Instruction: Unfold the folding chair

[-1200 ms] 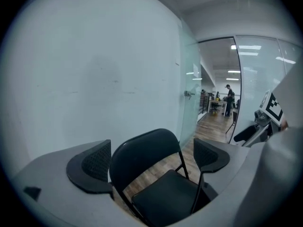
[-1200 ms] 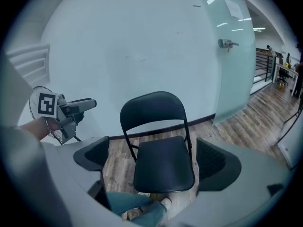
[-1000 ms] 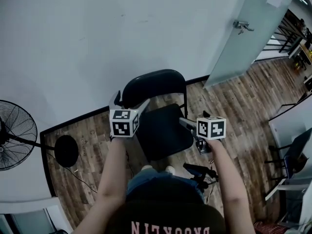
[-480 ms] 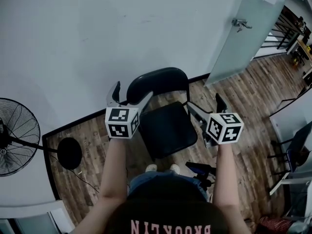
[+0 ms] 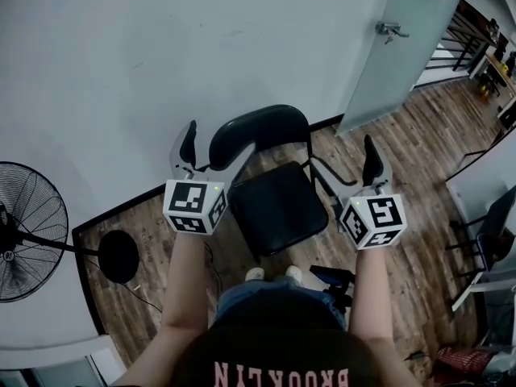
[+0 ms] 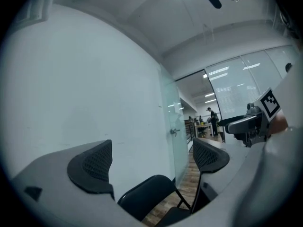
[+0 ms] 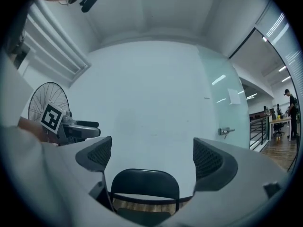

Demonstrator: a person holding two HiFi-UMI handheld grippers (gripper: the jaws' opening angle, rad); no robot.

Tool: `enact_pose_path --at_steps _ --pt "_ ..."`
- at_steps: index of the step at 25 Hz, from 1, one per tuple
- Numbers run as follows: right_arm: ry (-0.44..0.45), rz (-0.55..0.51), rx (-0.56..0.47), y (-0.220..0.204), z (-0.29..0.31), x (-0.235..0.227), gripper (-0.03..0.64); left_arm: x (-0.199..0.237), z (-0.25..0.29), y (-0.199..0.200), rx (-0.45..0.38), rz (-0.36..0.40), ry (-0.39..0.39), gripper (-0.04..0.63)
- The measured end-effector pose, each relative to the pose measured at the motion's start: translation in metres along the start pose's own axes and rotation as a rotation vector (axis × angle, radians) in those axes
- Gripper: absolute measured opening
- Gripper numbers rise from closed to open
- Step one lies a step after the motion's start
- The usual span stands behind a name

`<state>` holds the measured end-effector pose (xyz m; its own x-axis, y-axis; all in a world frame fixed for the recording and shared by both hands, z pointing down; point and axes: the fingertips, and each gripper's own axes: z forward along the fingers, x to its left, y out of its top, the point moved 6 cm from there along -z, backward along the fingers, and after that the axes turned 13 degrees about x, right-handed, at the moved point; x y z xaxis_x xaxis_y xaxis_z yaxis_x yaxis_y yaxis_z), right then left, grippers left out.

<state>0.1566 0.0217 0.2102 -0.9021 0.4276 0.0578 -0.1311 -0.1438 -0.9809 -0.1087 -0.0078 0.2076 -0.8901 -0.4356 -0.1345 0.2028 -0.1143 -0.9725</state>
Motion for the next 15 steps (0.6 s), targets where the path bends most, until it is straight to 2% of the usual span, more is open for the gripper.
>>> enact_pose_path --at_steps 4,6,7,8,12,15 --pt "-0.035 -0.021 -0.050 0.012 -0.012 -0.001 0.470 -0.011 -0.001 0.015 -0.036 0.056 -0.025 0.513" --pt "-0.061 -0.031 -0.076 0.018 -0.019 -0.003 0.370 -0.016 -0.003 0.022 -0.056 0.077 -0.027 0.480" --pt "-0.070 -0.031 -0.091 0.022 -0.023 -0.003 0.298 -0.017 -0.004 0.025 -0.066 0.085 -0.026 0.436" --pt "-0.073 -0.028 -0.106 0.025 -0.026 -0.004 0.260 -0.018 -0.005 0.027 -0.075 0.093 -0.023 0.395" --pt "-0.105 -0.047 -0.116 0.033 -0.032 -0.007 0.151 -0.017 -0.010 0.033 -0.103 0.121 0.016 0.206" --pt "-0.146 -0.098 -0.084 0.036 -0.032 -0.009 0.050 -0.015 -0.012 0.036 -0.115 0.125 0.042 0.104"
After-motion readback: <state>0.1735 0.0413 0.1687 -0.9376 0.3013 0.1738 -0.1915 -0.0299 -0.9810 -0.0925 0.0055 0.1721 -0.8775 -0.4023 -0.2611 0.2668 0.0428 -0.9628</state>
